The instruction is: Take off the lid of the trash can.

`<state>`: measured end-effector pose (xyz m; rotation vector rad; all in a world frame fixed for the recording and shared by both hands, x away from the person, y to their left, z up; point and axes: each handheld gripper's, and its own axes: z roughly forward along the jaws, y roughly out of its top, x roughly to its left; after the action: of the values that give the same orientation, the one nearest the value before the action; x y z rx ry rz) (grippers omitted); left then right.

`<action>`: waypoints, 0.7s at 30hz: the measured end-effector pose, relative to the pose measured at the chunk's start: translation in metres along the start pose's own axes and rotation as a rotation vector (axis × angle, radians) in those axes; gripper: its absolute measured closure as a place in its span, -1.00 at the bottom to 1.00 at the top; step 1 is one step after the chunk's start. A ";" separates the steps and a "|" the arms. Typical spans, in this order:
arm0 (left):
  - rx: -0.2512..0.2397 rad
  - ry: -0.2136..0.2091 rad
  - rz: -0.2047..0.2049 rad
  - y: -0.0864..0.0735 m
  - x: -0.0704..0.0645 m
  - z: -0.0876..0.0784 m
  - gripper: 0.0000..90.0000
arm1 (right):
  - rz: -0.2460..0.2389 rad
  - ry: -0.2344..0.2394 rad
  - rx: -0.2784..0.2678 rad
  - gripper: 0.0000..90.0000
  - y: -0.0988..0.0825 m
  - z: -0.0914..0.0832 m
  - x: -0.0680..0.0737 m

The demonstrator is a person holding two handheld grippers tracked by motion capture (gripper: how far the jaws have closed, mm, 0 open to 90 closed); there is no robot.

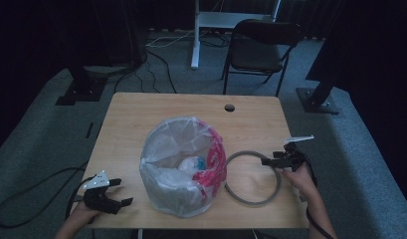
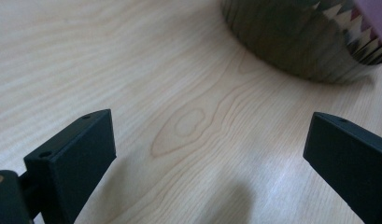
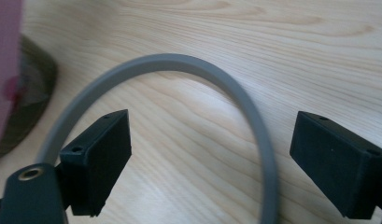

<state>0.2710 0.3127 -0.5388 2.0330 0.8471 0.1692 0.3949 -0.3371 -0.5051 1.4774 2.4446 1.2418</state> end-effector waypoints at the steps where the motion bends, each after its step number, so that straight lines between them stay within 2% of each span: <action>1: -0.008 -0.010 -0.002 0.001 -0.001 -0.001 -0.95 | -0.009 0.010 -0.009 -0.76 0.001 -0.001 0.002; 4: -0.022 -0.028 -0.021 0.002 -0.002 -0.002 -0.95 | -0.027 0.052 -0.047 -0.76 0.006 -0.005 0.009; 6: -0.012 -0.007 -0.011 0.004 -0.004 -0.003 -0.95 | -0.039 0.071 -0.064 -0.75 0.009 -0.007 0.014; 8: 0.003 -0.006 -0.017 0.006 -0.005 -0.004 -0.95 | -0.060 0.070 -0.077 -0.76 0.013 -0.009 0.019; 11: 0.010 -0.041 -0.031 0.010 -0.009 -0.004 -0.95 | -0.082 0.072 -0.087 -0.75 0.018 -0.010 0.026; 14: 0.013 -0.048 -0.018 0.015 -0.015 -0.002 -0.95 | -0.099 0.086 -0.092 -0.75 0.024 -0.010 0.033; 17: 0.000 -0.061 -0.016 0.019 -0.019 -0.002 -0.95 | -0.124 0.090 -0.095 -0.75 0.031 -0.011 0.040; 21: -0.038 -0.073 -0.025 0.026 -0.024 -0.008 -0.95 | -0.147 0.120 -0.116 -0.75 0.040 -0.015 0.049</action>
<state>0.2622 0.2934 -0.5094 1.9799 0.8168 0.0957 0.3912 -0.2996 -0.4515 1.2044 2.4540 1.4517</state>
